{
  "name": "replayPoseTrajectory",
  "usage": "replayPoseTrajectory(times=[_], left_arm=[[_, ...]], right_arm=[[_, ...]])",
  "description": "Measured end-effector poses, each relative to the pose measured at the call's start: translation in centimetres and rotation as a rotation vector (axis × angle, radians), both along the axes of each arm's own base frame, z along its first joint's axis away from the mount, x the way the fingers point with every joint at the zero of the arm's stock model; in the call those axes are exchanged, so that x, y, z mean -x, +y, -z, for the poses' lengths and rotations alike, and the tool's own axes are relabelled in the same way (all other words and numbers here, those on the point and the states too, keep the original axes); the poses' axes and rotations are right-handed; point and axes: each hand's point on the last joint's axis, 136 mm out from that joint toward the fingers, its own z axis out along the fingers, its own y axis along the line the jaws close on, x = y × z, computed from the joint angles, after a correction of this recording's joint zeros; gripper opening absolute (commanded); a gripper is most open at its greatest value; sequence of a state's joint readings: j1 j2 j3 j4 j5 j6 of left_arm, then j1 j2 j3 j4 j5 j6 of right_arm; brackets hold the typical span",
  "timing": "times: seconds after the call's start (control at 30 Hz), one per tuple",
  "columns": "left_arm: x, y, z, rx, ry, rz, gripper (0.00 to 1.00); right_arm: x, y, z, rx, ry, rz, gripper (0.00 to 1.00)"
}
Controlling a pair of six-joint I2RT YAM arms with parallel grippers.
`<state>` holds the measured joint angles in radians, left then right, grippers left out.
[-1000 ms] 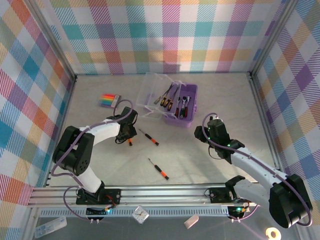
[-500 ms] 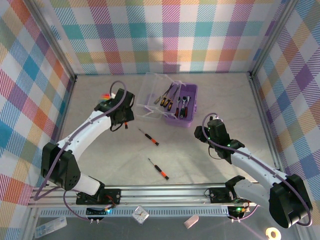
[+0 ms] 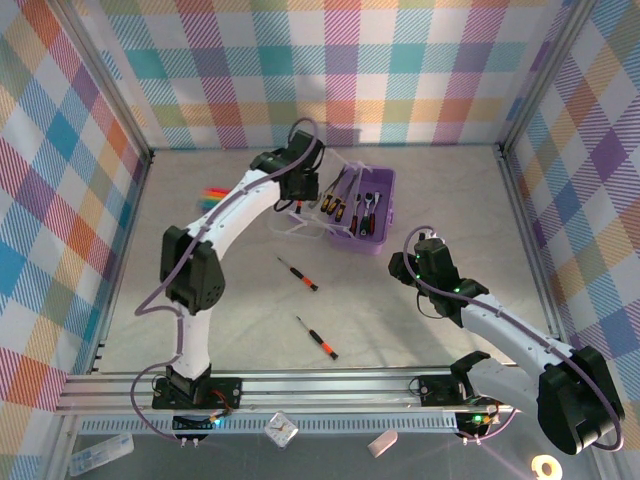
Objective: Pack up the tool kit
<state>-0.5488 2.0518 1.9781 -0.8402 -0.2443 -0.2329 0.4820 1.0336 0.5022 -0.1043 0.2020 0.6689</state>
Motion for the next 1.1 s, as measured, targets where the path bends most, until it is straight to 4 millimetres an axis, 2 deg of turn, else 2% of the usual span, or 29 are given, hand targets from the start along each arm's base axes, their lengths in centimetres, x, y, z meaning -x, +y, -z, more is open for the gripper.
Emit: replayPoseTrajectory(times=[0.1,0.2,0.37,0.63,0.7,0.8,0.93,1.1], left_arm=[[-1.3,-1.7,0.4,0.002,0.005,0.037,0.1],[-1.9,-2.5,0.4,0.016,0.006,0.054,0.1],[-2.1,-3.1,0.8,0.028,0.019,0.066,0.11],[-1.8,-3.3,3.3,0.011,0.079,0.077,0.13],[-1.8,-3.3,3.3,0.012,0.08,0.079,0.18],[-1.8,-3.4,3.3,0.014,0.082,0.086,0.34],[-1.7,-3.4,3.3,0.028,0.092,0.091,0.45],[-1.2,-4.0,1.7,0.072,0.081,0.113,0.5]], right_arm=[[0.0,-0.1,0.0,0.002,-0.001,0.003,0.49],[0.0,-0.1,0.0,0.004,-0.002,0.005,0.49],[0.0,-0.1,0.0,0.004,-0.002,0.005,0.49],[0.0,-0.1,0.0,0.004,-0.002,0.005,0.49],[0.0,-0.1,0.0,0.004,-0.002,0.005,0.49],[0.0,-0.1,0.0,0.004,-0.002,0.005,0.49],[-0.1,-0.1,0.0,0.006,-0.003,0.003,0.49],[-0.1,-0.1,-0.1,0.004,-0.006,0.003,0.49]])
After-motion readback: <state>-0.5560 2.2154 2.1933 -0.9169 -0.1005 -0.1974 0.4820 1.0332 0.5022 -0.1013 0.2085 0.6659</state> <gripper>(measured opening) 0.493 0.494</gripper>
